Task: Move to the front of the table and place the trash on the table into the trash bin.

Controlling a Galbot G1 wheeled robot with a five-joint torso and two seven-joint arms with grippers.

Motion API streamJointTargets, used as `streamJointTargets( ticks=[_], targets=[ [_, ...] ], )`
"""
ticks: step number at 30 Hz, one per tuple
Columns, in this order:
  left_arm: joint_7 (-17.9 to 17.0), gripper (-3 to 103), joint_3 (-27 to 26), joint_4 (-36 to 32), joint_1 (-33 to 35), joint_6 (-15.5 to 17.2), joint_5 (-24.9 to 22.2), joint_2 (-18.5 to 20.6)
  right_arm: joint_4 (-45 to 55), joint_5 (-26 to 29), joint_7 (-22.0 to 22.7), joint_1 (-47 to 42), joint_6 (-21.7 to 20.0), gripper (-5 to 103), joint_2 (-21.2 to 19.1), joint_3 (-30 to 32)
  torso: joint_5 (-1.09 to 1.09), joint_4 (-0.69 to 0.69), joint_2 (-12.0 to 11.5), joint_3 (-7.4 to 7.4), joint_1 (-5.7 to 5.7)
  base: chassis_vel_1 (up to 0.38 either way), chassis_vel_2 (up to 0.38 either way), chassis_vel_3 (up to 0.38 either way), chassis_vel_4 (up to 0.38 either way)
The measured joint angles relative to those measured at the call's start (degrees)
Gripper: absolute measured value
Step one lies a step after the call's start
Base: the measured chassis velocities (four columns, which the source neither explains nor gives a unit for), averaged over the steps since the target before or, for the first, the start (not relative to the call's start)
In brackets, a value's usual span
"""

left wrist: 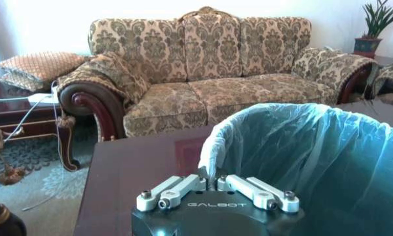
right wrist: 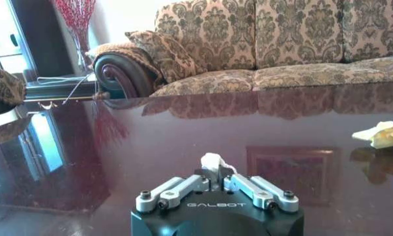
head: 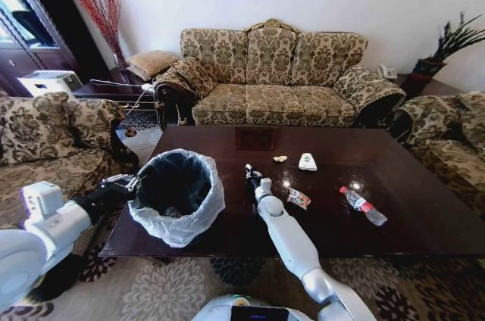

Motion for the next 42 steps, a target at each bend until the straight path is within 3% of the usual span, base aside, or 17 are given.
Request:
streamJointTargets(
  ticks=[7,11,12,16,21,25,29,35,39,42],
  targets=[
    [-0.15,1,-1.15,0.03,0.64,0.00,-0.79,0.88,10.52,1.91,-0.68,-5.17,1.97,2,-2.72,1.15,0.01,0.00,0.00,0.01,0.01,0.000,0.000,0.000,0.000],
    [-0.63,1,-3.38,0.03,1.84,0.04,-3.78,2.78,30.96,6.62,-2.55,-11.94,4.97,2,-7.42,3.07,0.02,-0.01,0.00,0.00,0.00,0.000,0.000,0.000,0.000],
    [-0.63,1,-3.38,0.03,1.84,0.04,-3.78,2.78,30.96,6.62,-2.55,-11.94,4.97,2,-7.42,3.07,0.02,-0.01,0.00,0.00,0.00,0.000,0.000,0.000,0.000],
    [-1.15,1,-3.95,0.35,2.40,0.38,-5.61,6.73,49.57,10.81,-5.70,-15.32,7.28,2,-12.79,3.44,0.00,-0.02,0.00,0.00,0.00,0.000,0.000,0.000,0.000],
    [-2.00,1,-3.51,1.60,2.38,1.15,-7.01,10.12,60.67,12.72,-8.75,-16.91,7.92,2,-15.33,2.69,0.01,-0.01,0.00,0.00,0.00,0.000,0.000,0.000,0.000],
    [-2.98,1,-1.74,3.13,2.21,1.65,-8.07,14.78,74.08,15.39,-14.83,-21.96,6.38,2,-17.93,-0.63,0.00,-0.01,0.00,0.00,0.00,0.000,0.000,0.000,0.000],
    [-3.23,1,-0.53,3.26,1.30,1.69,-8.29,16.07,75.23,14.76,-16.42,-24.12,5.91,2,-18.58,-3.16,0.00,-0.01,0.00,0.00,0.00,0.000,0.000,0.000,0.000],
    [-3.66,1,1.46,1.46,-0.54,1.88,-8.60,16.34,71.64,5.66,-19.19,-28.96,6.55,2,-19.17,-9.04,0.01,-0.01,0.00,0.00,0.00,0.000,0.000,0.000,0.000],
    [-3.60,1,1.34,0.73,-0.53,1.88,-8.60,15.59,70.93,4.08,-19.19,-29.08,6.58,1,-18.95,-10.59,0.00,0.00,0.00,0.00,0.00,0.000,0.000,0.000,0.000],
    [-3.36,1,0.93,0.16,-0.09,1.88,-8.42,14.50,70.64,3.36,-19.06,-28.65,6.30,16,-18.25,-11.41,0.00,0.01,0.00,0.00,0.00,0.000,0.000,0.000,0.000]
  ],
)
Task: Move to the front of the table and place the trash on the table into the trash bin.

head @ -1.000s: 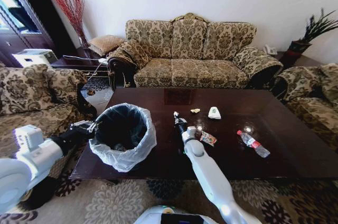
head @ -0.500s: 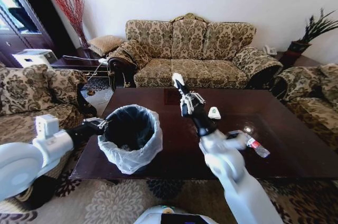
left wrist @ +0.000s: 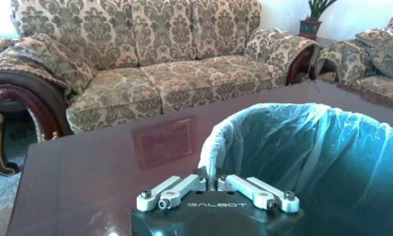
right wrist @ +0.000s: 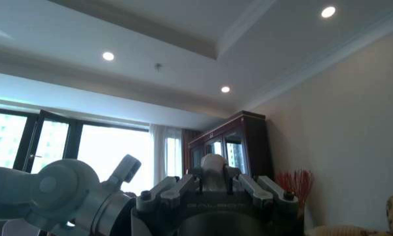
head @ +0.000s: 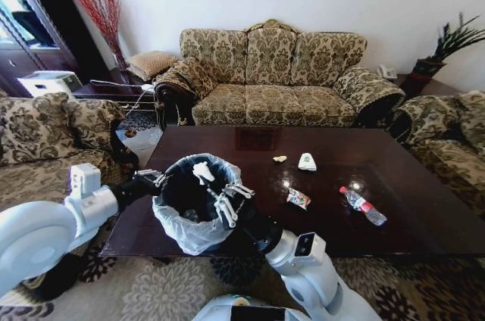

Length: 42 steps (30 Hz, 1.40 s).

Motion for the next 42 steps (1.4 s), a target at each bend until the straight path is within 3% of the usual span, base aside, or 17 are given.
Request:
streamJointTargets(
  ticks=[1,7,9,10,11,12,16,19,23,42],
  targets=[
    [0.00,1,0.00,0.00,0.00,0.00,0.00,0.00,0.00,0.00,0.00,0.00,0.00,16,0.00,0.00,0.00,0.00,0.00,0.00,0.00,0.000,0.000,0.000,0.000],
    [0.18,1,0.08,-0.09,-0.31,-0.06,0.16,-0.85,-0.23,-0.30,0.12,-0.10,-0.07,43,-0.01,0.19,0.00,-0.01,0.00,0.00,0.00,0.000,0.000,0.000,0.000],
    [0.20,1,0.12,-0.09,-0.31,-0.07,0.17,-0.94,-0.24,-0.30,0.14,-0.09,-0.06,43,0.01,0.27,0.00,-0.01,0.00,0.00,0.00,0.000,0.000,0.000,0.000],
    [0.21,1,0.28,-0.09,-0.35,-0.11,0.22,-1.12,-0.26,-0.30,0.22,-0.07,-0.06,54,0.08,0.40,0.00,-0.01,0.00,0.00,0.00,0.000,0.000,0.000,0.000],
    [0.22,1,0.43,-0.09,-0.42,-0.17,0.25,-1.21,-0.26,-0.29,0.31,-0.08,-0.06,54,0.09,0.46,0.00,-0.01,0.00,0.00,0.00,0.000,0.000,0.000,0.000],
    [0.23,1,0.69,-0.10,-0.63,-0.26,0.29,-1.33,-0.26,-0.21,0.40,-0.16,-0.07,64,0.05,0.50,0.00,-0.01,0.00,0.00,0.00,0.000,0.000,0.000,0.000],
    [0.25,1,1.01,-0.11,-1.01,-0.34,0.31,-1.53,-0.30,-0.14,0.38,-0.24,-0.09,70,-0.23,0.54,0.00,-0.02,0.00,0.00,0.00,0.000,0.000,0.000,0.000],
    [0.27,1,1.11,-0.12,-1.11,-0.37,0.41,-2.18,-0.58,0.06,0.31,-0.12,-0.16,86,-0.59,0.50,0.00,-0.02,0.00,0.00,0.00,0.000,0.000,0.000,0.000],
    [0.62,1,1.18,-0.12,-0.78,-0.42,1.14,-3.00,-1.12,0.60,0.29,0.08,-0.45,98,-0.74,0.33,0.00,-0.01,0.00,0.00,0.00,0.000,0.000,0.000,0.000],
    [0.95,1,1.17,-0.12,-0.87,-0.55,1.63,-3.85,-1.98,-0.69,0.97,-2.38,-1.81,100,-2.56,1.15,0.00,-0.02,0.00,0.00,0.00,0.000,0.000,0.000,0.000]
  ],
)
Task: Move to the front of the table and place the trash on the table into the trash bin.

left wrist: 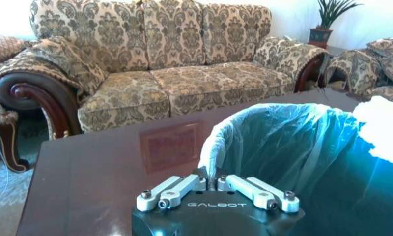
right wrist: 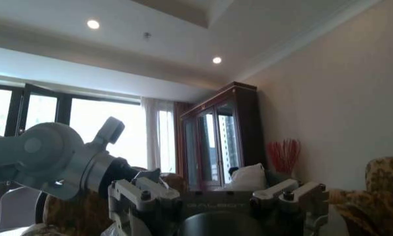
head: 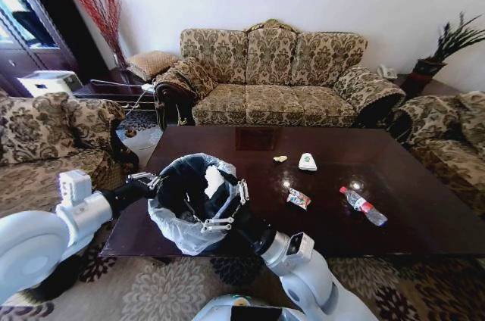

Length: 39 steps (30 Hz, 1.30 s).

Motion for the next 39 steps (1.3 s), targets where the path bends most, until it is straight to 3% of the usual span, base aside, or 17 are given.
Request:
streamJointTargets(
  ticks=[13,16,20,23,24,25,27,30,31,33,35,37,39],
  targets=[
    [0.15,1,1.76,0.00,-1.21,-0.21,0.74,-0.80,4.19,-1.84,1.00,-4.11,-3.36,100,-2.50,3.77,0.00,0.00,0.00,0.00,0.00,0.000,0.000,0.000,0.000],
    [0.20,1,1.90,0.00,-1.33,-0.23,0.74,-0.98,4.67,0.07,1.50,-3.63,0.02,100,-1.67,2.93,0.00,0.00,0.00,0.00,0.00,0.000,0.000,0.000,0.000],
    [0.52,1,2.14,0.00,-1.12,-0.24,1.29,-1.39,5.68,0.60,1.12,-2.84,-2.22,99,-1.23,1.94,-0.02,0.00,0.00,0.00,0.00,0.000,0.000,0.000,0.000],
    [1.44,1,2.31,0.00,-0.90,-0.27,2.90,-1.75,4.06,-0.39,-1.76,-2.25,0.22,98,-1.41,2.04,-0.01,0.01,0.00,0.00,0.00,0.000,0.000,0.000,0.000],
    [1.97,1,2.23,0.00,-0.65,-0.29,3.78,-1.98,4.24,-0.23,-1.77,-2.01,-0.34,100,-1.40,2.06,0.00,0.00,0.00,0.00,0.00,0.000,0.000,0.000,0.000],
    [2.85,1,1.77,0.00,0.03,-0.31,5.09,-2.37,4.55,-1.93,-0.42,-1.77,-3.65,100,-1.42,2.47,0.00,-0.01,0.00,0.00,0.00,0.000,0.000,0.000,0.000],
    [3.46,1,1.31,-0.01,0.63,-0.35,6.24,-2.71,4.20,-3.11,-1.09,-1.38,-4.15,100,-1.60,3.35,0.00,-0.02,0.00,0.00,0.00,0.000,0.000,0.000,0.000],
    [4.12,1,-0.52,0.00,1.93,-0.60,7.57,-3.21,4.56,-3.49,-7.17,-0.81,-4.43,100,-2.80,5.95,-0.01,0.02,0.00,0.00,0.00,0.000,0.000,0.000,0.000],
    [4.12,1,-0.52,0.00,1.93,-0.60,7.57,-3.21,4.56,-3.49,-7.17,-0.81,-4.43,100,-2.80,5.95,-0.01,0.02,0.00,0.00,0.00,0.000,0.000,0.000,0.000],
    [4.34,1,-1.26,-0.01,2.26,-0.85,7.58,-3.22,4.44,-1.83,-10.98,-0.20,-1.25,100,-3.73,6.56,-0.01,-0.02,0.00,0.00,0.00,0.000,0.000,0.000,0.000],
    [4.41,1,-1.63,-0.01,2.52,-0.90,7.58,-3.41,3.85,-4.31,-11.24,0.22,0.49,100,-3.85,7.09,0.00,-0.02,0.00,0.00,0.00,0.000,0.000,0.000,0.000],
    [4.59,1,-1.87,-0.01,2.87,-0.99,7.74,-4.00,1.92,-5.54,-17.04,1.18,1.63,100,-4.24,8.41,0.02,0.03,0.00,0.00,0.00,0.000,0.000,0.000,0.000],
    [4.69,1,-1.87,-0.01,2.87,-1.05,7.81,-4.23,2.34,-2.91,-19.28,1.12,-0.17,100,-4.80,8.41,0.00,0.02,0.00,0.00,0.01,0.000,0.000,0.000,0.000]
  ],
)
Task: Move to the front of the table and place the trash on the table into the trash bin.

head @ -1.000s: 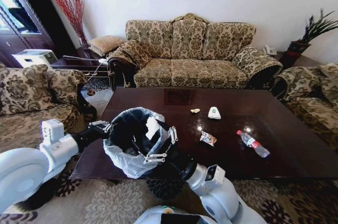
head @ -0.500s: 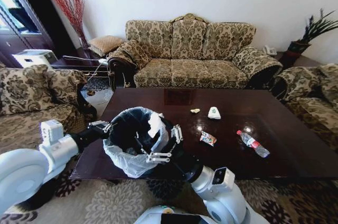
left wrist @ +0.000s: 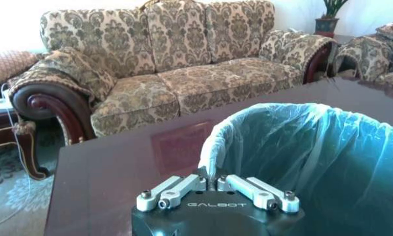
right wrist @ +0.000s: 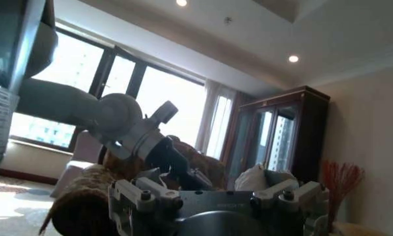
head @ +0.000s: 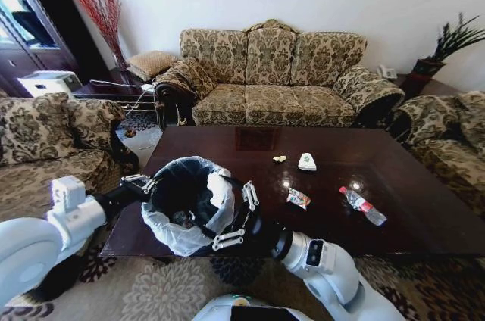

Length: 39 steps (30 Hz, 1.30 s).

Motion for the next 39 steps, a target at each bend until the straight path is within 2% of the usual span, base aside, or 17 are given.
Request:
streamJointTargets(
  ticks=[1,3,4,6,7,8,12,15,17,20,24,31,37,39],
  targets=[
    [0.01,1,0.08,0.00,-0.06,-0.02,0.05,-0.12,0.60,2.73,-0.87,0.08,-1.33,100,-0.38,-0.15,-0.01,-0.03,0.00,0.00,0.00,0.000,0.000,0.000,0.000],
    [0.03,1,0.19,0.00,-0.11,-0.04,0.09,-0.21,1.07,4.71,-0.85,0.32,-2.27,100,-0.57,-0.30,-0.02,-0.04,0.00,0.00,0.00,0.000,0.000,0.000,0.000],
    [0.10,1,0.36,-0.01,-0.18,-0.06,0.17,-0.36,1.81,6.86,1.29,0.69,-4.95,100,-0.76,-0.56,-0.01,-0.03,0.00,0.00,-0.01,0.000,0.000,0.000,0.000],
    [0.21,1,0.60,-0.02,-0.20,-0.10,0.38,-0.66,3.03,9.13,8.94,0.80,-10.17,100,-1.01,-1.24,-0.01,-0.01,0.00,-0.01,-0.01,0.000,0.000,0.000,0.000],
    [0.21,1,0.60,-0.02,-0.20,-0.10,0.38,-0.66,3.03,9.13,8.94,0.80,-10.17,100,-1.01,-1.24,-0.01,-0.01,0.00,-0.01,-0.01,0.000,0.000,0.000,0.000],
    [0.23,1,0.76,-0.02,-0.20,-0.12,0.45,-0.75,3.28,7.86,11.35,0.51,-12.47,100,-1.14,-1.16,-0.01,-0.01,0.00,0.00,-0.01,0.000,0.000,0.000,0.000],
    [0.25,1,1.27,-0.02,-0.40,-0.22,0.48,-0.37,2.94,3.20,10.65,0.02,-12.97,100,-1.44,-0.67,-0.01,-0.03,0.00,0.00,0.00,0.000,0.000,0.000,0.000],
    [0.26,1,1.33,-0.02,-0.48,-0.25,0.37,0.09,2.41,1.85,9.98,0.12,-12.13,101,-1.43,-0.83,0.00,-0.02,0.00,0.00,-0.01,0.000,0.000,0.000,0.000],
    [0.29,1,1.28,-0.02,-0.52,-0.27,0.02,0.39,1.88,1.45,9.01,0.21,-11.58,92,-1.39,-1.18,0.00,-0.02,0.00,0.00,0.00,0.000,0.000,0.000,0.000],
    [0.22,1,1.22,-0.02,-0.91,-0.32,-1.29,0.70,1.34,1.21,7.24,0.29,-10.69,87,-1.68,-0.99,0.00,-0.02,0.00,0.00,0.00,0.000,0.000,0.000,0.000],
    [-0.07,1,1.21,-0.01,-1.39,-0.33,-2.83,1.27,0.78,1.02,6.11,0.44,-9.08,90,-2.24,-0.41,0.00,-0.02,0.00,0.00,-0.01,0.000,0.000,0.000,0.000],
    [-1.50,1,1.23,0.03,-3.62,-0.33,-7.12,3.94,-1.26,-2.93,3.25,0.41,-1.34,92,-2.43,1.13,0.00,-0.02,0.00,0.00,0.00,0.000,0.000,0.000,0.000],
    [-1.89,1,2.29,0.11,-4.11,-0.32,-7.66,4.51,-1.72,-6.66,2.99,0.55,3.41,94,-2.21,2.98,-0.01,-0.02,0.00,0.00,0.00,0.000,0.000,0.000,0.000],
    [-1.98,1,3.05,0.10,-4.18,-0.19,-7.67,4.55,-2.46,-10.24,3.08,0.98,6.31,95,-2.15,4.63,-0.01,-0.01,0.00,0.00,0.00,0.000,0.000,0.000,0.000]
  ],
)
